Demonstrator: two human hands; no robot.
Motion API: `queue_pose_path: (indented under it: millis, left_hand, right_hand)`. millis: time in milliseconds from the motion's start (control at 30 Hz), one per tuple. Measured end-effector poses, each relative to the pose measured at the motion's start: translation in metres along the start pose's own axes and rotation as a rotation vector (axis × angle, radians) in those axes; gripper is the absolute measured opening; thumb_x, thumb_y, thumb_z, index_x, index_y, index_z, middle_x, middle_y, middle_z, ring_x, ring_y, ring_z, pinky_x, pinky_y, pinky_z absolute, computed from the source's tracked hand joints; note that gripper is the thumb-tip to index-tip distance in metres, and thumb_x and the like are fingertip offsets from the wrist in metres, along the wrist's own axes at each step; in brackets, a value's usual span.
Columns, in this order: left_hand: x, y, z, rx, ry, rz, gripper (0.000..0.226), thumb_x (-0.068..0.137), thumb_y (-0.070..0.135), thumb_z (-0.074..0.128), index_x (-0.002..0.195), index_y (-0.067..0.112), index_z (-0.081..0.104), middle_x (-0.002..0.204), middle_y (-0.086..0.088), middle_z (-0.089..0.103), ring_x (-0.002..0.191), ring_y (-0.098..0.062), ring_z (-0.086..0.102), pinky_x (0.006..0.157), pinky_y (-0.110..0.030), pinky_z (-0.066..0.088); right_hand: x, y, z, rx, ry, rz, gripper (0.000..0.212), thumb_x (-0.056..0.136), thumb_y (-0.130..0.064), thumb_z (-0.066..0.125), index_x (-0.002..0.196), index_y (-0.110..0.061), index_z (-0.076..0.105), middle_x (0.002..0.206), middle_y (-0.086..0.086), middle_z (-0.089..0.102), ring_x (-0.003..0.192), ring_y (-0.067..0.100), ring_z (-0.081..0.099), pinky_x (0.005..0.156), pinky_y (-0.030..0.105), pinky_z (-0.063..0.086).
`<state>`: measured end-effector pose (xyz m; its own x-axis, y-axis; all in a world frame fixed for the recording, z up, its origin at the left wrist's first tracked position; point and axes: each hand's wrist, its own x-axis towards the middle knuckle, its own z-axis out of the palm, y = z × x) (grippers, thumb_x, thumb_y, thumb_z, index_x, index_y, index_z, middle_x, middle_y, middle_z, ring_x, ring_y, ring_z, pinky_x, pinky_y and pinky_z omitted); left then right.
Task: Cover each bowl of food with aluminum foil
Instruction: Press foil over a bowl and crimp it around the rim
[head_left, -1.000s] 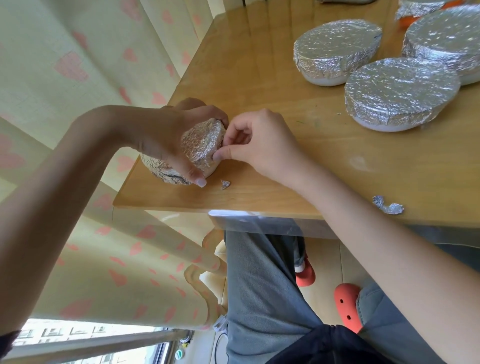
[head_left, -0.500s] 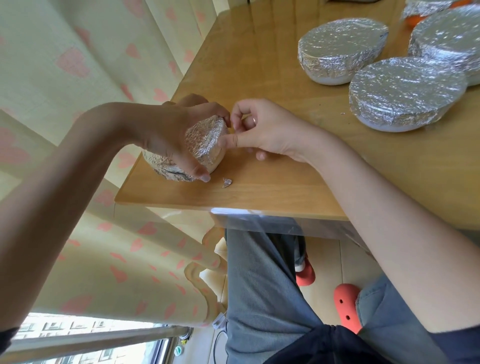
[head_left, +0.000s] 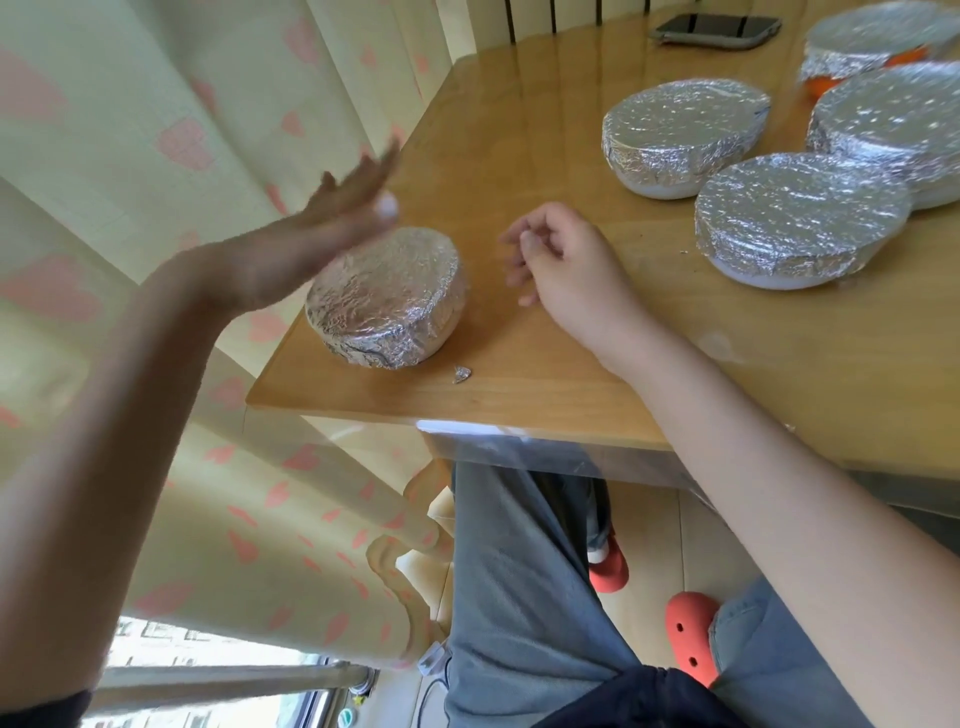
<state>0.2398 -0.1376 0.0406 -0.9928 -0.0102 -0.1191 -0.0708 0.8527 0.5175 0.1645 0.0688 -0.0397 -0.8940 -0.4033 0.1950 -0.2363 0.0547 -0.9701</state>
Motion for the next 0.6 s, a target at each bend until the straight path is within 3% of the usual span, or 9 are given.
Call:
queue_pose_path:
  millis: [67,167,233,333,467,533,600]
  left_hand:
    - [-0.002,-0.025,0.014,-0.331,0.406,-0.060,0.096,0.077,0.082,0.025,0.156,0.027,0.019,0.162,0.008,0.017,0.148,-0.005,0.012,0.123,-0.035,0.004]
    - [-0.004,-0.035,0.049,-0.823,0.704,-0.206,0.076,0.099,0.060,0.012,0.150,0.008,0.035,0.154,-0.005,0.038,0.141,-0.011,0.036,0.119,-0.034,0.025]
    - [-0.004,-0.024,0.066,-1.087,0.786,-0.281,0.070,0.103,0.055,0.015,0.141,0.006,0.047,0.141,-0.007,0.055,0.127,-0.016,0.054,0.100,-0.028,0.046]
    - [-0.001,-0.014,0.072,-1.343,0.822,-0.319,0.072,0.100,0.059,0.022,0.124,0.004,0.062,0.108,-0.009,0.070,0.095,-0.021,0.069,0.077,-0.027,0.056]
    - [0.000,-0.007,0.073,-1.442,0.864,-0.299,0.070,0.099,0.058,0.028,0.104,0.001,0.069,0.085,-0.013,0.072,0.084,-0.028,0.069,0.085,-0.036,0.054]
    - [0.001,-0.004,0.077,-1.489,0.885,-0.296,0.067,0.099,0.056,0.030,0.097,0.003,0.070,0.080,-0.012,0.072,0.081,-0.029,0.068,0.089,-0.038,0.052]
    - [0.001,-0.005,0.076,-1.505,0.881,-0.307,0.067,0.099,0.057,0.029,0.096,0.004,0.071,0.082,-0.012,0.072,0.084,-0.029,0.068,0.094,-0.042,0.051]
  right_hand:
    - [0.004,-0.005,0.010,0.054,0.051,0.073,0.019,0.101,-0.020,0.040,0.108,-0.017,0.057,0.104,-0.001,0.060,0.097,0.015,0.059,0.086,0.035,0.051]
    - [0.005,-0.021,0.032,0.154,0.022,0.184,0.041,0.102,-0.038,0.036,0.132,-0.014,0.049,0.115,-0.007,0.052,0.103,0.005,0.046,0.088,0.019,0.033]
    - [0.006,-0.027,0.051,0.182,-0.016,0.233,0.051,0.101,-0.044,0.031,0.134,-0.009,0.047,0.125,-0.001,0.054,0.114,0.013,0.048,0.086,0.022,0.029]
    - [0.006,-0.033,0.072,0.253,-0.012,0.343,0.051,0.098,-0.052,0.032,0.129,-0.016,0.054,0.127,0.003,0.056,0.121,0.022,0.049,0.094,0.029,0.035]
    - [0.010,-0.031,0.076,0.297,0.068,0.426,0.043,0.094,-0.056,0.037,0.113,-0.024,0.058,0.113,0.000,0.060,0.108,0.022,0.054,0.098,0.039,0.039]
    - [0.011,-0.031,0.077,0.313,0.076,0.431,0.044,0.094,-0.057,0.036,0.112,-0.024,0.059,0.110,0.000,0.061,0.102,0.021,0.056,0.093,0.038,0.041]
    - [0.011,-0.032,0.076,0.324,0.070,0.412,0.038,0.095,-0.057,0.034,0.097,-0.028,0.059,0.091,-0.005,0.059,0.086,0.012,0.055,0.085,0.034,0.039]
